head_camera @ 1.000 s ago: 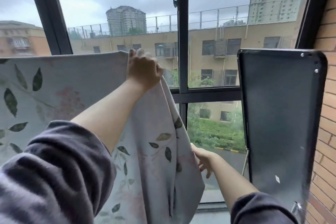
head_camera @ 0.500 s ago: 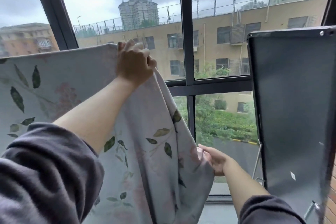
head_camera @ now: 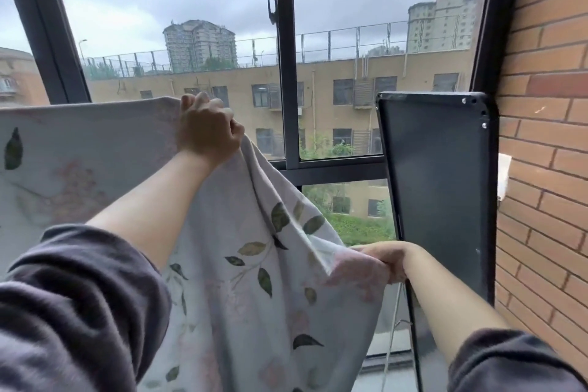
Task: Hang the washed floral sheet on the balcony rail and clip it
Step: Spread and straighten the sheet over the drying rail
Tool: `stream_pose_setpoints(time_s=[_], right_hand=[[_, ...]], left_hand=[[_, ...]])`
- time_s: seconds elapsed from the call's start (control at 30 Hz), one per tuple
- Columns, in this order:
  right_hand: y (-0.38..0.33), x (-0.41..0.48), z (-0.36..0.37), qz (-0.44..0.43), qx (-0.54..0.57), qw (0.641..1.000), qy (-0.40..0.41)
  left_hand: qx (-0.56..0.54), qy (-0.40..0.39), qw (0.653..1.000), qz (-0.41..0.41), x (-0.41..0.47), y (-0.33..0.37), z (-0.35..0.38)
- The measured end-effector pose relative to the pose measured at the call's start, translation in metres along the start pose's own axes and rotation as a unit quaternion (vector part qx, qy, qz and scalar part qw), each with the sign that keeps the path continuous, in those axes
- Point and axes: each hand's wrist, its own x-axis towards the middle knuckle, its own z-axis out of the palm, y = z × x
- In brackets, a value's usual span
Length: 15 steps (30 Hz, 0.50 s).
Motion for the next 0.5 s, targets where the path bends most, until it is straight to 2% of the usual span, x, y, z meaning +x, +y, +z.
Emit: stream_pose_setpoints(time_s=[0.03,0.07,0.1,0.13,0.17,0.2,0.3,0.33,0.37,0.43,0.47,0.5], right_hand=[[-0.003,-0.002,0.001,-0.04,0.024,0.999,-0.006],[-0.007,-0.006,-0.002,-0.1,0.099,0.99,0.009],[-0.01,-0.008,-0.005,-0.157,0.219,0.962,0.037],[-0.012,-0.009,-0.012,-0.215,0.319,0.92,0.075],[-0.014,-0.012,-0.017,-0.252,0.382,0.883,0.103],[-0.016,-0.015,-0.019,-0.256,0.405,0.872,0.101],[-0.019,-0.03,-0.007,-0.191,0.337,0.918,0.09],[-0.02,-0.033,-0.006,-0.187,0.337,0.918,0.098],[-0.024,-0.037,-0.006,-0.21,0.366,0.9,0.109],[-0.035,-0.043,-0.009,-0.288,0.448,0.833,0.152],[-0.04,-0.047,-0.011,-0.305,0.466,0.811,0.179],[-0.043,-0.05,-0.01,-0.287,0.468,0.815,0.186]], left_hand=[[0.001,-0.001,1.0,0.001,0.0,0.0,0.0],[0.001,-0.002,1.0,0.002,0.0,-0.001,0.0],[0.001,-0.006,1.0,0.005,-0.001,-0.002,0.001],[0.0,-0.008,1.0,0.007,-0.002,-0.003,0.0],[-0.002,-0.006,1.0,0.009,-0.003,-0.006,0.0],[-0.001,-0.005,1.0,0.009,-0.003,-0.007,-0.001],[-0.005,0.001,1.0,0.011,-0.004,-0.009,-0.003],[-0.008,0.001,1.0,0.012,-0.005,-0.009,-0.003],[-0.01,0.002,1.0,0.012,-0.004,-0.008,-0.004],[-0.017,-0.004,1.0,0.012,-0.005,-0.007,-0.004],[-0.022,-0.004,1.0,0.013,-0.005,-0.006,-0.005],[-0.024,-0.002,1.0,0.014,-0.005,-0.005,-0.006]])
